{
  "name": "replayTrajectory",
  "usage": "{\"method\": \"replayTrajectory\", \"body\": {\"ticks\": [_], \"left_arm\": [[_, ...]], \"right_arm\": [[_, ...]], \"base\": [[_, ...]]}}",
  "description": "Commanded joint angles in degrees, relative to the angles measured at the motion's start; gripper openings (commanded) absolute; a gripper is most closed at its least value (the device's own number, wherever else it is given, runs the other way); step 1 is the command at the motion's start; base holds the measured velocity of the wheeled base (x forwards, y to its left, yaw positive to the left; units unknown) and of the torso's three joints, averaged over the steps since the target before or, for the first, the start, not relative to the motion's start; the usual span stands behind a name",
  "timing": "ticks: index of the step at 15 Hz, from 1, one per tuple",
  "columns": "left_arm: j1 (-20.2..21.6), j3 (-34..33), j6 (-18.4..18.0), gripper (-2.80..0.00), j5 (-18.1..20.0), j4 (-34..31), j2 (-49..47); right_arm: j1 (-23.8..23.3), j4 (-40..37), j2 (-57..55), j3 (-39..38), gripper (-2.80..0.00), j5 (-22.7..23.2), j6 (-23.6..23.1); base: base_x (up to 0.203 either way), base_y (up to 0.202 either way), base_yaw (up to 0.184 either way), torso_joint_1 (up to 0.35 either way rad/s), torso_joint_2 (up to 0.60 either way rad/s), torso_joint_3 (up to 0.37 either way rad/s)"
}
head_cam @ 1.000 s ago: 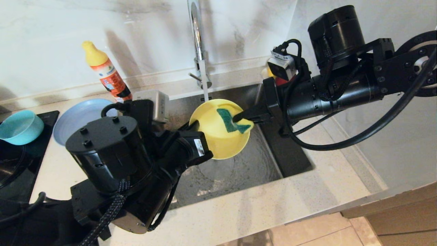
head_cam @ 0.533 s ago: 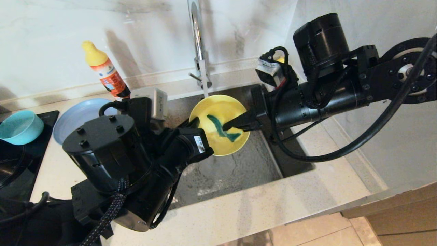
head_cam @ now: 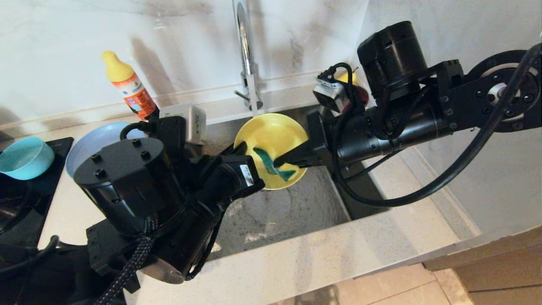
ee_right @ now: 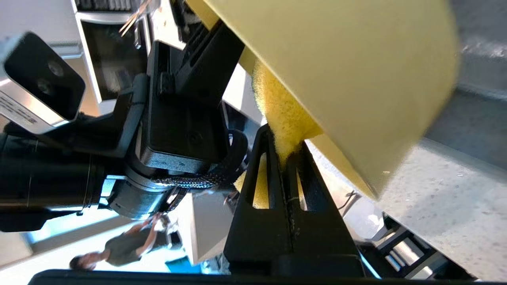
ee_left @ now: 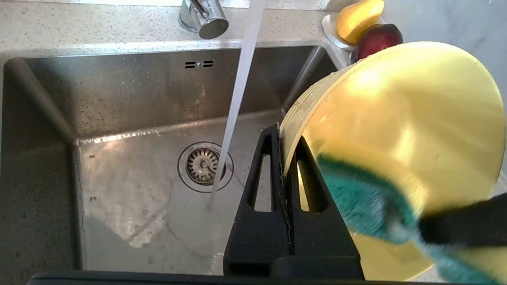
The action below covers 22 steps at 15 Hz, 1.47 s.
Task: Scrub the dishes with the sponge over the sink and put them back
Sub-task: Wipe the bowl
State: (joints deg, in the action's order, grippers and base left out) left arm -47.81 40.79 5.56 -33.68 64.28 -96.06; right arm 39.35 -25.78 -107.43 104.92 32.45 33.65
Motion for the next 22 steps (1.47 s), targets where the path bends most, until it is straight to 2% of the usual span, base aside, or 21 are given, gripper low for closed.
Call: {"method": "replayTrajectory", "body": {"ticks": [1,8,13,22], "left_arm": [[0.00,-0.18,-0.02,-2.80,-0.24,0.32,0.17],[0.19,-0.54,-0.02,-2.80,-0.24,0.41,0.00],[0.61,-0.01,-0.04,-2.80,-0.24,0.41,-0.18],[0.61,-0.01,-0.02,-2.80,-0.15,0.58,0.17]], "right_arm": [[-0.32,-0.24,0.74,0.11,-2.80,-0.82,0.19],[-3.18,-0.15,3.44,-0.77,-2.80,-0.63,0.37],[-3.14,-0.15,4.16,-0.48,-2.80,-0.60,0.21],[0.38,0.29,-0.43,0.14,-2.80,-0.72,0.10]], "base": [[0.000,0.000,0.000,0.000,0.00,0.000],[0.000,0.000,0.000,0.000,0.00,0.000],[0.000,0.000,0.000,0.000,0.00,0.000],[0.000,0.000,0.000,0.000,0.00,0.000]]}}
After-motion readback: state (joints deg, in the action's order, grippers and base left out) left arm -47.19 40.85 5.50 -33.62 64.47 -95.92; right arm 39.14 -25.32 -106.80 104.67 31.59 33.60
